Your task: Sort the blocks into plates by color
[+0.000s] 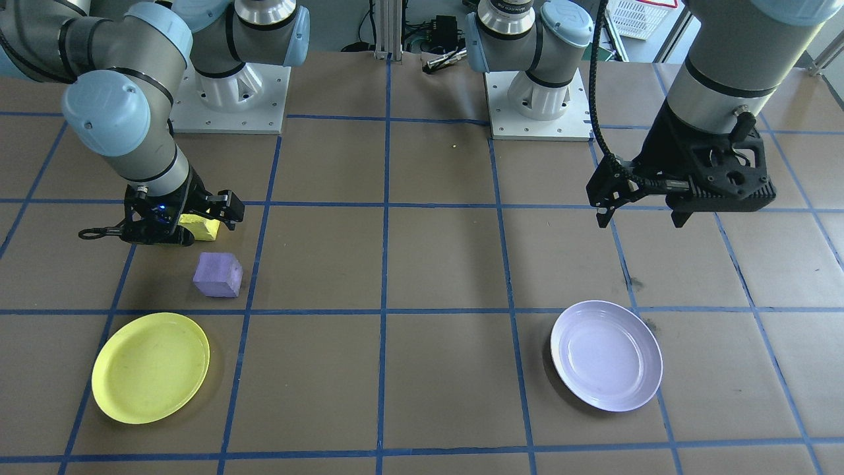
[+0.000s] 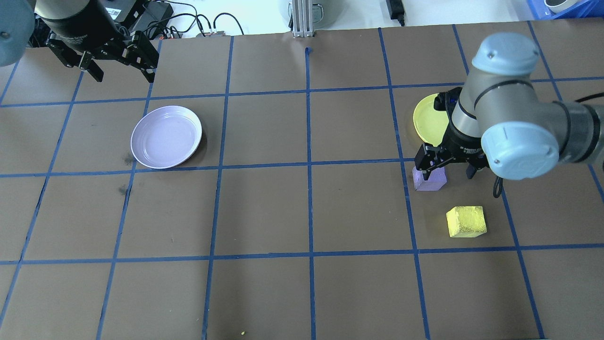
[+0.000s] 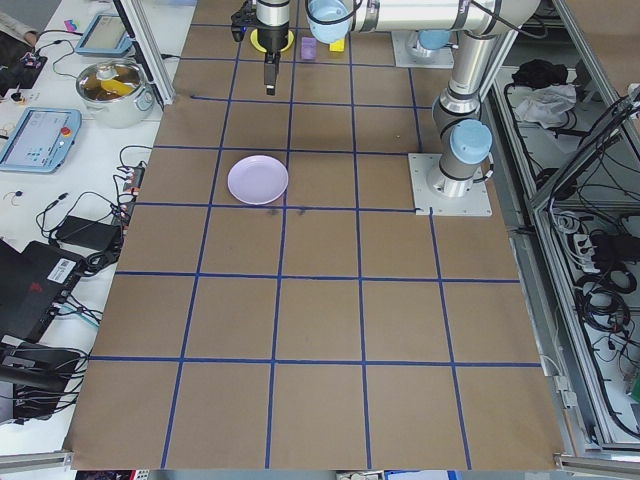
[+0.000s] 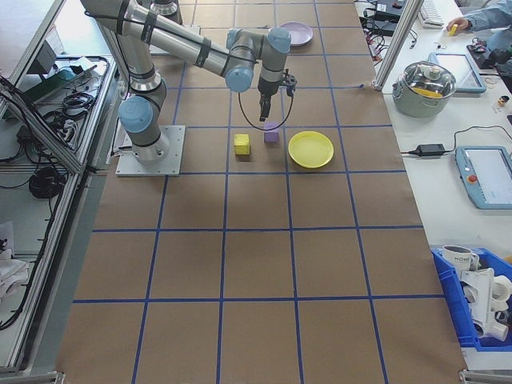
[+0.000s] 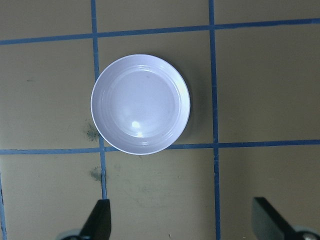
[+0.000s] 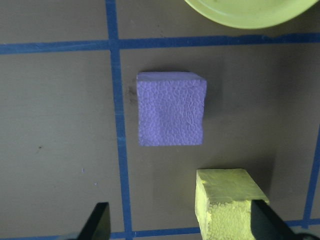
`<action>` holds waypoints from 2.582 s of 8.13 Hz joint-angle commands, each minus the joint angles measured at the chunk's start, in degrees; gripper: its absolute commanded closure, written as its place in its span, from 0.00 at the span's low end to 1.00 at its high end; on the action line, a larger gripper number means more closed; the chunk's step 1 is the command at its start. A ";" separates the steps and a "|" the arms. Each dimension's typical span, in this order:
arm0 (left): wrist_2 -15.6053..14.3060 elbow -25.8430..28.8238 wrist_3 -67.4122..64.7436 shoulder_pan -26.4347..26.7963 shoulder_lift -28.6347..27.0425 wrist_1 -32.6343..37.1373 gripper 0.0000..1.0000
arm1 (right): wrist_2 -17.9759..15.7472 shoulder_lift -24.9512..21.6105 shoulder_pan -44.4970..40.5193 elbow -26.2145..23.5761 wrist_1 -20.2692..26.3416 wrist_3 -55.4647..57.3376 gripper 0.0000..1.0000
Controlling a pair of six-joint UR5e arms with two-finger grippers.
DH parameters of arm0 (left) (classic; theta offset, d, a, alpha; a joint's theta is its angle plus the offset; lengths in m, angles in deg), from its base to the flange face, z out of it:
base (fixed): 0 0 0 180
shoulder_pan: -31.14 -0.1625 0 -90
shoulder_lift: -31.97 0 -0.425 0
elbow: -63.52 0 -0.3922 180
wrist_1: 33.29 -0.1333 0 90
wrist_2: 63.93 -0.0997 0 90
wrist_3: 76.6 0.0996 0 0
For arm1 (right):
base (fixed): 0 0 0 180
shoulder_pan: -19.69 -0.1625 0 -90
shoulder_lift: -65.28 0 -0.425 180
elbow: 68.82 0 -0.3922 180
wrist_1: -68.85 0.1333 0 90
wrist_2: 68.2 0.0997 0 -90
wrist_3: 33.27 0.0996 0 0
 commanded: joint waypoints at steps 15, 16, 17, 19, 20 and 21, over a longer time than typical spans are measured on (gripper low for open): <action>-0.09 -0.19 0.09 0.05 0.41 -0.03 0.00 | -5.96 4.16 7.42 -3.68 0.18 -5.92 0.48; 0.00 -0.19 0.09 0.05 0.32 -0.03 0.00 | -5.78 4.51 7.33 1.68 3.47 -5.83 0.48; 0.00 -0.10 0.09 0.05 0.32 -0.03 0.00 | -5.60 5.65 7.33 6.17 4.72 -5.83 0.44; 0.00 -0.10 0.09 0.05 0.32 -0.03 0.00 | -5.08 12.12 7.24 15.22 4.38 -5.83 0.38; 0.00 -0.10 0.09 0.05 0.32 -0.03 0.00 | -4.12 16.51 7.07 20.84 4.46 -5.92 0.38; 0.00 -0.10 0.09 0.05 0.32 -0.03 0.00 | -2.19 20.99 6.81 25.16 4.38 -5.92 0.38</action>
